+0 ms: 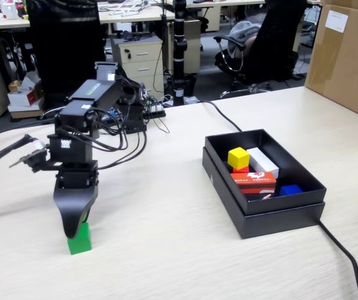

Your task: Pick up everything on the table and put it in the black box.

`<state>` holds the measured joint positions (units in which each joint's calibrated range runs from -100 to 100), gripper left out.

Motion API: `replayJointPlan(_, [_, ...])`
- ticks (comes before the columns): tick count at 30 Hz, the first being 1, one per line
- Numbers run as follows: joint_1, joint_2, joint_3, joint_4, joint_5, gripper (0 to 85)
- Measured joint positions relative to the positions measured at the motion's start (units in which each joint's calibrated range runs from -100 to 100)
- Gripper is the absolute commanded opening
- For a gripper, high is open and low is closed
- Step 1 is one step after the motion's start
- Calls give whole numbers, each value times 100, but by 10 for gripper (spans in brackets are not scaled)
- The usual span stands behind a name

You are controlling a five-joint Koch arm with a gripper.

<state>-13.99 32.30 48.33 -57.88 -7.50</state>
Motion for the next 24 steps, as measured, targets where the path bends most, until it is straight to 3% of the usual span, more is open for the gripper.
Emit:
replayJointPlan(10, [20,207,119,0,-29,445])
replayJointPlan(19, [15,337,128,0,-93,181])
replayJointPlan(24, [-10,337,-55,8,-122,164])
